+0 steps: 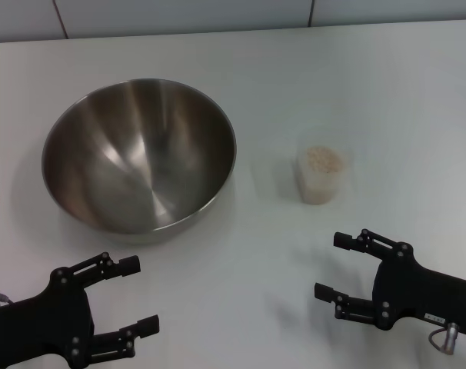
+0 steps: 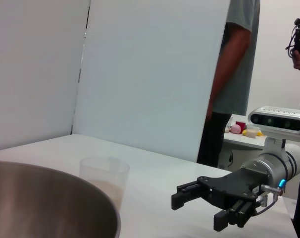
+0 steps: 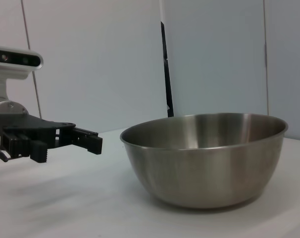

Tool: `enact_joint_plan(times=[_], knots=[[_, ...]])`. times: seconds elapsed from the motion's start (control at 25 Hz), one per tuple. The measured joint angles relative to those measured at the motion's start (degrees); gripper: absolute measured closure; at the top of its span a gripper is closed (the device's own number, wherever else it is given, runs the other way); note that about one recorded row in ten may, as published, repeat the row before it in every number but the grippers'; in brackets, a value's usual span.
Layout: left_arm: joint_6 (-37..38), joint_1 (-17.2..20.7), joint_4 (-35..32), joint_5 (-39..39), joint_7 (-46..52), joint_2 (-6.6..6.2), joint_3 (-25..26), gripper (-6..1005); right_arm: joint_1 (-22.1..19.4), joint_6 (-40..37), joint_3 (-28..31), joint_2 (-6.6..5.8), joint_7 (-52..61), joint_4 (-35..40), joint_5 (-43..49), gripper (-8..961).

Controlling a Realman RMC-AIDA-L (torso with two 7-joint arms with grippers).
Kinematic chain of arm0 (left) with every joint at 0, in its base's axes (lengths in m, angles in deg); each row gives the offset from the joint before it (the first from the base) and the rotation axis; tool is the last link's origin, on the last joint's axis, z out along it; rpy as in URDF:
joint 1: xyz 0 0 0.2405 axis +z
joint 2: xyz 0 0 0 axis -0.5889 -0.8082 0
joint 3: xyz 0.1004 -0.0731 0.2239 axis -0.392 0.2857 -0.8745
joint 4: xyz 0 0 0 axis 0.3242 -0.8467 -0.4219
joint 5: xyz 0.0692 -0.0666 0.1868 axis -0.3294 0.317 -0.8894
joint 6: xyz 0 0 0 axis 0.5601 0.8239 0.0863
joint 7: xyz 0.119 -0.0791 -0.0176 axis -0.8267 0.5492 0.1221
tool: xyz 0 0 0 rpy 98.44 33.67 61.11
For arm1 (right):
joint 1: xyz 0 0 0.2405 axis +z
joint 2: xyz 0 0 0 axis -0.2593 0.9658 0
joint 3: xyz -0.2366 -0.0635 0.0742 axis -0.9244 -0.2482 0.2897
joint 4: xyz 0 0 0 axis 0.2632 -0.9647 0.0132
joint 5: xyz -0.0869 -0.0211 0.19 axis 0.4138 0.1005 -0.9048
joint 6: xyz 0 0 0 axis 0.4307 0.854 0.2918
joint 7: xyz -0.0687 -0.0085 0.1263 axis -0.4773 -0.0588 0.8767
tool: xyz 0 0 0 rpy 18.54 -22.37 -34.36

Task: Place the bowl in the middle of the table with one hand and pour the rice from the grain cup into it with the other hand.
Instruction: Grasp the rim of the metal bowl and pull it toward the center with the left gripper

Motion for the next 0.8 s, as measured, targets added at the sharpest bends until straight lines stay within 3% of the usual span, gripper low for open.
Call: enact_joint_plan(times=[0.8], knots=[[1.00,0.00,0.19,0.46,-0.02,0.05,0.34,158,0.17,-0.02,0.00,0.00,-0.15,0.00,-0.07,126]])
